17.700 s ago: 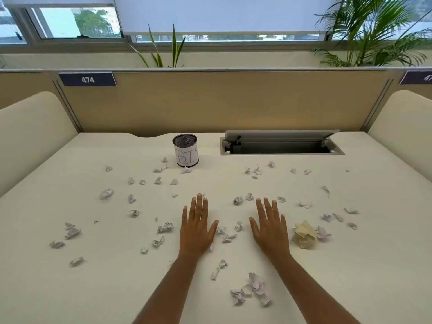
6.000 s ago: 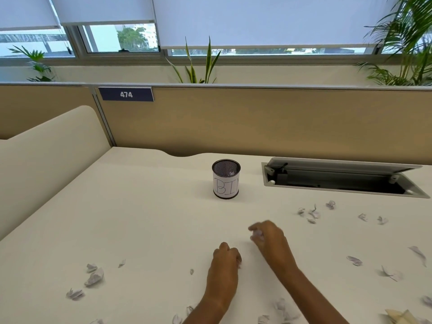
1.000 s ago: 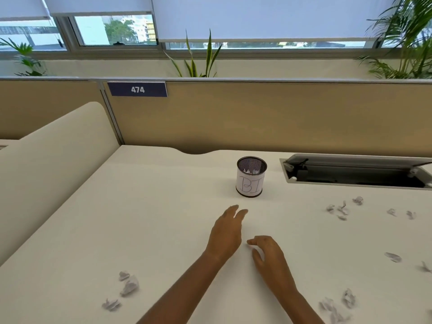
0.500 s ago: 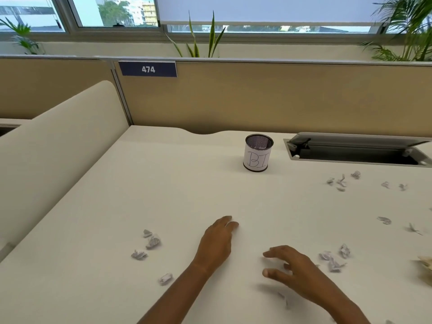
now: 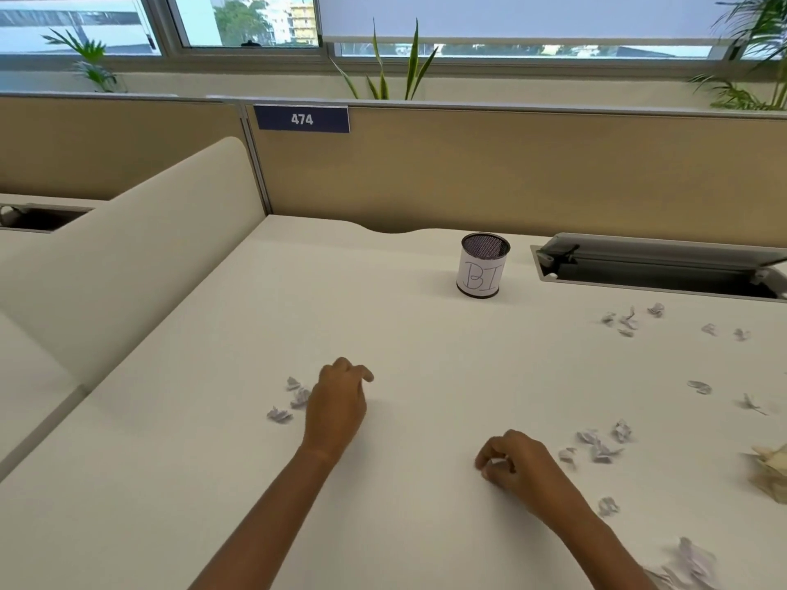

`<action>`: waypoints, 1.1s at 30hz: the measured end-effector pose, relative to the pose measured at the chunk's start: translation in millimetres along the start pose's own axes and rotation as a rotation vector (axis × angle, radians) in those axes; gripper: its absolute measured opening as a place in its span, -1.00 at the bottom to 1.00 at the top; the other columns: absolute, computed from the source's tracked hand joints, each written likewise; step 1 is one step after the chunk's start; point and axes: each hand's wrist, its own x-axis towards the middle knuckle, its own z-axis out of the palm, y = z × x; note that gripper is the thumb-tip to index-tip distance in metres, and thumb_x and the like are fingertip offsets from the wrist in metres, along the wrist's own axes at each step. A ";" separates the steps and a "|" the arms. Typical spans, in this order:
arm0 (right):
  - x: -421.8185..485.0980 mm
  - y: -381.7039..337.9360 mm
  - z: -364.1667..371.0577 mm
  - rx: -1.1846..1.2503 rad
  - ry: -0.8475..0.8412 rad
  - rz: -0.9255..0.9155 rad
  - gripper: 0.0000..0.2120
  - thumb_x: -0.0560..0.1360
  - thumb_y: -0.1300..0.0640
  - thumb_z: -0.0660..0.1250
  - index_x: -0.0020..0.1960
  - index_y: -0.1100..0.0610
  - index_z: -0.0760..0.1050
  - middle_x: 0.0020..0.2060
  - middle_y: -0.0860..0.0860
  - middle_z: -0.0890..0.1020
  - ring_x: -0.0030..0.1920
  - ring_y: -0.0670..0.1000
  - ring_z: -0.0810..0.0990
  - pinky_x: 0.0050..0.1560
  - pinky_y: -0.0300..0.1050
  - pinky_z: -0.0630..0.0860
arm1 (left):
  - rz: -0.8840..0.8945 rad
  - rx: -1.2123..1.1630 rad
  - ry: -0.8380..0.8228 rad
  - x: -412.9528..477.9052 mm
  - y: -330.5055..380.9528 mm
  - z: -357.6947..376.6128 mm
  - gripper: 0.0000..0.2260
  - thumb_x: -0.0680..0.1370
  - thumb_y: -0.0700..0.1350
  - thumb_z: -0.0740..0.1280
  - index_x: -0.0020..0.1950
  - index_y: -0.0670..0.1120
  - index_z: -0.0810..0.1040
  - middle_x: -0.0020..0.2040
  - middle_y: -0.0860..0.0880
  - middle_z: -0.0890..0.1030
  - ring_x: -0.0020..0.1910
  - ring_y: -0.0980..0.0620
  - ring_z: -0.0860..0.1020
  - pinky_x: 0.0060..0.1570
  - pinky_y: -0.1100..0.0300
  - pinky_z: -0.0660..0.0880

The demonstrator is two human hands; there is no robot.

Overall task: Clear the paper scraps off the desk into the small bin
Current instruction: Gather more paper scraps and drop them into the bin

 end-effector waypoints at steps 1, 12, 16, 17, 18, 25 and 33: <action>2.8 -3.5 2.6 0.000 0.026 -0.006 -0.86 0.46 0.29 0.28 -0.08 0.17 0.60 -0.17 0.04 0.47 -0.30 -0.22 0.41 -0.26 -0.45 0.35 | -0.044 0.006 0.023 -3.5 -3.3 -5.7 -0.72 0.61 -0.26 0.12 0.14 -0.10 0.60 0.09 -0.11 0.58 0.12 -0.06 0.50 -0.01 0.12 0.49; 28.0 -59.3 43.5 0.295 0.045 0.027 -0.79 0.47 0.39 0.18 -0.09 0.25 0.59 -0.46 0.00 0.49 -0.44 -0.03 0.45 -0.32 -0.30 0.41 | -0.329 0.086 -0.479 -40.4 -25.3 -31.8 -0.74 0.54 -0.14 0.34 0.21 -0.14 0.45 0.19 -0.14 0.43 0.19 -0.11 0.52 0.16 0.15 0.44; 37.0 -76.0 53.6 0.497 -0.005 0.082 -0.86 0.48 0.36 0.24 -0.06 0.30 0.58 -0.44 0.01 0.51 -0.47 -0.06 0.47 -0.38 -0.32 0.49 | -0.351 -0.146 -0.325 -42.6 -18.6 -20.1 -0.84 0.51 -0.34 0.24 0.04 -0.23 0.54 -0.07 -0.12 0.49 0.07 -0.16 0.59 0.02 0.11 0.48; 38.9 -79.6 55.4 0.560 -0.021 0.098 -0.87 0.49 0.33 0.26 -0.05 0.31 0.58 -0.42 0.01 0.52 -0.45 -0.07 0.49 -0.35 -0.29 0.53 | -0.356 -0.213 -0.300 -41.4 -14.3 -18.1 -0.84 0.50 -0.34 0.26 0.04 -0.25 0.55 -0.10 -0.14 0.50 0.01 -0.16 0.59 -0.07 0.14 0.45; 40.5 -83.0 56.6 0.628 -0.040 0.116 -0.86 0.50 0.28 0.26 -0.05 0.32 0.57 -0.38 0.02 0.53 -0.41 -0.06 0.52 -0.30 -0.25 0.56 | -0.355 -0.277 -0.278 -40.0 -8.3 -16.6 -0.85 0.50 -0.33 0.29 0.04 -0.26 0.56 -0.11 -0.20 0.53 -0.09 -0.14 0.58 -0.15 0.20 0.41; 50.8 -94.0 53.2 1.103 -0.175 0.122 -0.71 0.59 0.17 0.13 -0.02 0.36 0.52 -0.13 0.18 0.63 -0.10 0.09 0.62 -0.12 -0.17 0.60 | -0.194 -0.481 -0.222 -29.5 33.3 -3.6 -0.75 0.52 -0.35 0.20 0.15 -0.15 0.50 0.01 -0.14 0.59 -0.17 -0.02 0.57 -0.25 0.33 0.51; 69.4 -72.7 39.4 0.896 0.049 0.199 -0.84 0.50 0.39 0.21 0.04 0.34 0.51 -0.34 0.09 0.51 -0.39 0.02 0.50 -0.20 -0.17 0.50 | -0.145 0.043 -0.010 -22.0 4.5 -6.1 -0.61 0.60 -0.08 0.19 0.43 -0.03 0.28 0.41 -0.08 0.33 0.43 -0.05 0.27 0.36 0.11 0.29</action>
